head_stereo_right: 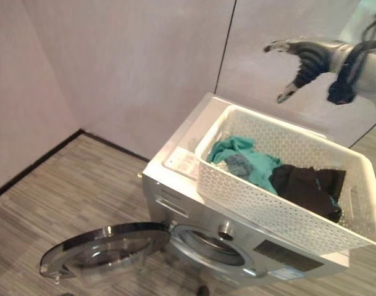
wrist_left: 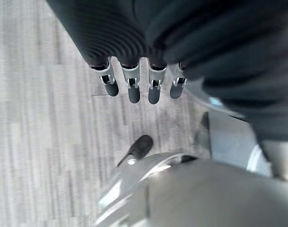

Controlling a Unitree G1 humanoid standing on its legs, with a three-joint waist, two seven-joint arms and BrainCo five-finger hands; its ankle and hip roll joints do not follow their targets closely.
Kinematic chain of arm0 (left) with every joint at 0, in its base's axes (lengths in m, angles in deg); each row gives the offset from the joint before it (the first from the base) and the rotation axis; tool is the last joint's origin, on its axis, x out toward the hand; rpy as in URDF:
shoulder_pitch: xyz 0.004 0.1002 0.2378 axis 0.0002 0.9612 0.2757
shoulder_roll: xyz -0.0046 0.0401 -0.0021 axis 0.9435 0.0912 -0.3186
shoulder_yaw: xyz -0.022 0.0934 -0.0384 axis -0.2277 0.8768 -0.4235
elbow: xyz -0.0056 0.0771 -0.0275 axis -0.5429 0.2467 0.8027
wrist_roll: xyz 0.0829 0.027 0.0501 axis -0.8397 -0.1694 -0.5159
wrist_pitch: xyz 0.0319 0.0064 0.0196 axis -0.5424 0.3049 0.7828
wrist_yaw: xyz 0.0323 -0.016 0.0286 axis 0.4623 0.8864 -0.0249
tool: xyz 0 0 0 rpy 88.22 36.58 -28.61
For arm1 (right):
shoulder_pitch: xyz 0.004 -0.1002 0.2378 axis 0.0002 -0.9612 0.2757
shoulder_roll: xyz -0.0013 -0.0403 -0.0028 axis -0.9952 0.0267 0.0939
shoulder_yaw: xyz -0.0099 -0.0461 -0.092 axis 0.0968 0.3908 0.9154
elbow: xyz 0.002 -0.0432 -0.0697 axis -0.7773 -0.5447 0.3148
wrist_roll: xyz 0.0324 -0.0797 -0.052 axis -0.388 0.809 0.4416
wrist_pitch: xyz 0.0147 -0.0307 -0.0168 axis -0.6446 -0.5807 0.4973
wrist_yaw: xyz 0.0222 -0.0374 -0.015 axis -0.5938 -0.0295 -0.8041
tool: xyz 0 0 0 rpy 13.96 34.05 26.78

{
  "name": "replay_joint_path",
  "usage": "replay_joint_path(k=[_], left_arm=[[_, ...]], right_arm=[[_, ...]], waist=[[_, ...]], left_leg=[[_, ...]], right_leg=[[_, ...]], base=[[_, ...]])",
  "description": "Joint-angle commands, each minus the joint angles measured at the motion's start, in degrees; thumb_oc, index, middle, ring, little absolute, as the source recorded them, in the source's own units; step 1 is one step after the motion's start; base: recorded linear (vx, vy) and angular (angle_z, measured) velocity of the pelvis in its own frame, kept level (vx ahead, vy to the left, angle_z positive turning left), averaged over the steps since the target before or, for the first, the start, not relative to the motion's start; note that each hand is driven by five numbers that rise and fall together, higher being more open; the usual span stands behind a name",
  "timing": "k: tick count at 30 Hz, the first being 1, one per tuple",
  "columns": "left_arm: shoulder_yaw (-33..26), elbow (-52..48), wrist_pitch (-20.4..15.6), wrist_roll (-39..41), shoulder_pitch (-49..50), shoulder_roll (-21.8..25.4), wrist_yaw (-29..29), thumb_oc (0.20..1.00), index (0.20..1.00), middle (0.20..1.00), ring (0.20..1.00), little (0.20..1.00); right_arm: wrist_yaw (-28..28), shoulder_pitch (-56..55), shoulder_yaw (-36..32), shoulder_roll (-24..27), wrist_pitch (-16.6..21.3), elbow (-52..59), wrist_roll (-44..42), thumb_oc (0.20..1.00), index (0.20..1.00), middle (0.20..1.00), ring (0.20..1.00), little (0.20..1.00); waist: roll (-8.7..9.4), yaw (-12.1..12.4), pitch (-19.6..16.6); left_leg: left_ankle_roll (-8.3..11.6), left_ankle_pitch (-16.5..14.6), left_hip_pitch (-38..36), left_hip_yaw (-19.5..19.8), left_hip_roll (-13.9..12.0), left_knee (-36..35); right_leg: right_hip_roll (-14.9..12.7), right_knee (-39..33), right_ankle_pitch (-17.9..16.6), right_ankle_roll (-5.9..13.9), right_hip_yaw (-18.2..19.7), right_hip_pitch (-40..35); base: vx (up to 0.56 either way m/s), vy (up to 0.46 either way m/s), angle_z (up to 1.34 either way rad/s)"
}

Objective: Grab the laundry basket,head to the washer,open it,put in the laundry and shut it.

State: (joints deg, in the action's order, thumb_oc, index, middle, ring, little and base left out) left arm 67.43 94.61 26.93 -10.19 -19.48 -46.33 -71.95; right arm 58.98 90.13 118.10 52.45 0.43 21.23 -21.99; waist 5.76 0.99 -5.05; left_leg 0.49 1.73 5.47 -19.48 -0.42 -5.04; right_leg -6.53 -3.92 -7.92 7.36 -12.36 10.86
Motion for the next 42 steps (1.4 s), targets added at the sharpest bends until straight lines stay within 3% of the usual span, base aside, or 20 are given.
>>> replay_joint_path(k=[1,6,18,24,26,27,29,30,32,33,38,42], left_arm=[[-0.05,1.87,0.49,0.14,0.69,0.39,1.03,1.0,1.0,1.0,1.0,1.0],[-0.47,1.35,0.49,0.16,0.63,0.23,1.27,1.0,1.0,1.0,1.0,1.0],[-1.34,-0.2,0.16,-0.49,0.15,-0.88,1.07,1.0,1.0,1.0,1.0,1.0],[-1.54,-0.72,0.13,-0.58,0.26,-0.84,1.23,1.0,1.0,1.0,1.0,1.0],[-1.78,-0.81,0.12,-0.78,0.41,-1.06,1.28,1.0,1.0,1.0,1.0,1.0],[-2.23,-1.08,0.29,-1.11,0.22,-1.24,1.05,1.0,1.0,1.0,1.0,1.0],[-2.15,-1.09,0.3,-1.12,0.22,-1.01,1.05,1.0,1.0,1.0,1.0,1.0],[-1.91,-1.27,0.35,-1.7,-0.54,-1.18,0.54,1.0,1.0,1.0,1.0,1.0],[-1.4,-1.53,0.67,-2.16,-0.98,-0.88,0.01,1.0,1.0,1.0,1.0,1.0],[-1.15,-1.6,0.86,-2.49,-1.51,-0.67,-0.63,1.0,1.0,1.0,1.0,1.0],[-1.02,-1.6,1.12,-2.55,-1.72,-0.84,-0.58,1.0,1.0,1.0,1.0,1.0],[-0.9,-1.33,1.4,-2.24,-2.23,-1.04,-0.94,1.0,1.0,1.0,1.0,1.0]], right_arm=[[-0.44,-3.63,-4.26,0.31,-1.89,-1.11,-3.53,1.0,1.0,1.0,1.0,1.0],[-2.39,-2.64,-1.56,1.26,-2.64,4.97,-1.04,1.0,1.0,1.0,1.0,1.0],[-4.21,-18.88,-14.29,3.11,-1.94,19.58,-2.04,1.0,1.0,1.0,1.0,1.0],[-6.11,-19.26,-12.9,3.45,-2.57,22.85,-1.15,1.0,1.0,1.0,1.0,1.0],[-5.77,-19.69,-13.2,3.83,-2.38,23.75,2.1,1.0,1.0,1.0,1.0,1.0],[-2.81,-21.78,-16.27,2.96,-1.86,22.6,9.78,1.0,1.0,1.0,1.0,1.0],[-2.83,-22.66,-17.16,2.95,-1.86,22.73,9.94,1.0,1.0,1.0,1.0,1.0],[0.93,-24.35,-21.29,0.3,-1.42,20.8,14.58,1.0,1.0,1.0,1.0,1.0],[2.54,-23.47,-22.63,-2.23,-1.02,20.66,17.77,1.0,1.0,1.0,1.0,1.0],[2.85,-22.43,-21.94,-6.66,-2.03,17.67,20.58,1.0,1.0,1.0,1.0,1.0],[2.35,-21.12,-19.91,-10.82,-2.8,14.76,27.48,1.0,1.0,1.0,1.0,1.0],[3.04,-22.75,-20.21,-15.74,-3.46,10.77,28.03,1.0,1.0,1.0,1.0,1.0]], waist=[[2.37,-0.28,0.61],[2.19,0.01,0.58],[1.4,-0.04,0.74],[1.31,0.11,0.69],[1.11,0.05,0.75],[0.65,-0.05,0.97],[0.88,0.01,0.97],[0.62,0.07,1.42],[0.64,0.46,1.79],[0.68,1.04,2.4],[0.62,1.54,3.06],[0.65,1.9,3.73]], left_leg=[[4.22,3.59,1.27,2.07,-1.25,0.04],[4.27,3.53,1.47,2.61,-1.18,0.04],[4.05,3.22,1.56,2.88,-1.2,0.04],[4.09,3.21,1.56,2.76,-1.31,0.04],[4.07,3.17,1.62,2.77,-1.34,0.04],[3.95,3.09,1.67,2.86,-1.32,0.04],[3.95,3.09,1.66,2.87,-1.31,0.04],[3.79,3.08,1.86,3.03,-1.34,0.04],[3.68,3.11,2.12,3.16,-1.26,0.04],[3.57,3.21,2.6,3.36,-1.22,0.04],[3.44,3.28,3.23,3.39,-1.25,0.04],[3.34,3.43,3.68,3.46,-1.17,0.04]], right_leg=[[0.78,-0.5,-1.63,2.02,1.27,-5.23],[0.64,-0.57,-1.12,1.89,0.45,-5.53],[0.67,-0.62,-0.17,1.64,0.26,-5.71],[0.73,-0.71,-0.02,1.55,0.35,-5.59],[0.77,-0.79,0.06,1.54,0.3,-5.57],[0.78,-0.77,0.11,1.55,0.34,-5.49],[0.78,-0.77,0.11,1.55,0.32,-5.5],[0.8,-0.75,0.12,1.54,0.46,-5.28],[0.79,-0.82,0.07,1.51,0.46,-5.05],[0.83,-0.88,-0.1,1.4,0.69,-4.61],[0.89,-0.98,-0.31,1.28,0.93,-3.94],[0.89,-0.98,-0.48,1.2,1.14,-3.54]], base=[[0.02,0.007,0.16],[0.01,0.002,0.02],[0.0,0.0,0.0],[0.0,0.0,-0.01],[0.0,0.0,0.0],[0.0,0.0,0.0],[0.0,0.0,0.0],[0.0,0.0,0.0],[-0.02,0.001,-0.03],[-0.04,0.001,-0.03],[-0.01,0.001,0.0],[-0.01,0.006,-0.02]])
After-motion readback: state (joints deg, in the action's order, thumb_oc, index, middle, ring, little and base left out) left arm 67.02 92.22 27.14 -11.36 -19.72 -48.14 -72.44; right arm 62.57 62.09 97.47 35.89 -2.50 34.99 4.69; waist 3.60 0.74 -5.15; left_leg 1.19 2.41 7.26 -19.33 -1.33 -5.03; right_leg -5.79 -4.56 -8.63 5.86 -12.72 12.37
